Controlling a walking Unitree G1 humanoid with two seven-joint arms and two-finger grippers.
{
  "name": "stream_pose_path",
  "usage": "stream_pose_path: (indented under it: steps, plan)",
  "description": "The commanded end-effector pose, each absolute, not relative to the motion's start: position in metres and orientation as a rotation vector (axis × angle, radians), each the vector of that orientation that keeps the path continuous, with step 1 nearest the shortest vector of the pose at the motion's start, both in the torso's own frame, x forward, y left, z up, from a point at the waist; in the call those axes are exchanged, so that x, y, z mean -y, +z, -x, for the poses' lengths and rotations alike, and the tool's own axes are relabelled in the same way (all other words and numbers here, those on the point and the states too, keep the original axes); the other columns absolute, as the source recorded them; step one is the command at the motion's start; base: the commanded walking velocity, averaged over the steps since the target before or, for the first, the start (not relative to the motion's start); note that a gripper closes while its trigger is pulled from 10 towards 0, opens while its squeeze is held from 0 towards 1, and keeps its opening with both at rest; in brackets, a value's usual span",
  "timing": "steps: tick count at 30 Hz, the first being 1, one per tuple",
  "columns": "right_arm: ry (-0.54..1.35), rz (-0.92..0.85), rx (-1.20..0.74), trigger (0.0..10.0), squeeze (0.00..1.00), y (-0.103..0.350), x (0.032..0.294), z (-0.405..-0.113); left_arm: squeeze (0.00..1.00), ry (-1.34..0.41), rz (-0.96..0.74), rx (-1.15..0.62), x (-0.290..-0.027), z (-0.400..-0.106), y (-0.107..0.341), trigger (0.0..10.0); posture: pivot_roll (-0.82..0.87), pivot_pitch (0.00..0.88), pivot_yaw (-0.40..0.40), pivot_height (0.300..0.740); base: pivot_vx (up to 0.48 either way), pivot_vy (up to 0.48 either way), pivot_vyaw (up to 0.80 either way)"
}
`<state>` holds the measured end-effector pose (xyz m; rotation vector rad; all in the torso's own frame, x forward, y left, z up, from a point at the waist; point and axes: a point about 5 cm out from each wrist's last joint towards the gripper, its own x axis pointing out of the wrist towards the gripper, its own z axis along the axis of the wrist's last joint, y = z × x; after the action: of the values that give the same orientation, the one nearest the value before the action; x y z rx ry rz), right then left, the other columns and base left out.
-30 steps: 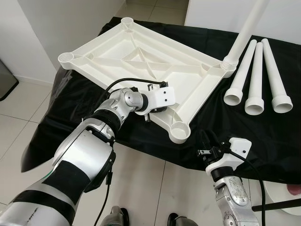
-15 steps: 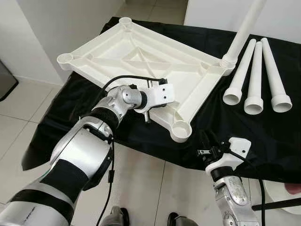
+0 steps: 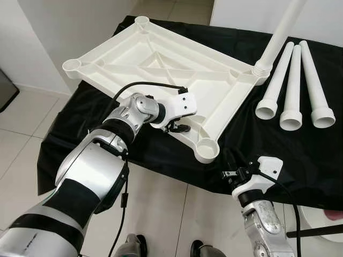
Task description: Building children table
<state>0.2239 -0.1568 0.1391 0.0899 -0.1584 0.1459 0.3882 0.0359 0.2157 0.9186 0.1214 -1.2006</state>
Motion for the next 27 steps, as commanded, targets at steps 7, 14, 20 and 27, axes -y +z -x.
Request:
stream_pose_path:
  steps: [7, 14, 20, 27]
  plan:
    - [0.254, -0.049, 0.135, 10.0, 0.00, 0.138, 0.159, -0.208, 0.00, -1.281, -0.966, -0.221, -0.046, -0.387, 0.214, 10.0, -0.05, 0.208, 0.037, 0.740, 0.000, 0.000, 0.00]
    - [0.261, -0.047, 0.137, 10.0, 0.00, 0.141, 0.157, -0.205, 0.00, -1.165, -0.955, -0.236, -0.046, -0.393, 0.216, 10.0, -0.07, 0.214, 0.052, 0.740, 0.000, 0.000, 0.00]
    - [0.250, -0.054, 0.138, 10.0, 0.00, 0.143, 0.154, -0.200, 0.00, -1.086, -0.962, -0.271, -0.044, -0.395, 0.211, 10.0, -0.09, 0.220, 0.072, 0.740, 0.000, 0.000, 0.00]
    - [0.240, -0.057, 0.136, 10.0, 0.00, 0.143, 0.154, -0.197, 0.00, -1.035, -0.953, -0.281, -0.043, -0.396, 0.207, 10.0, -0.10, 0.219, 0.080, 0.740, 0.000, 0.000, 0.00]
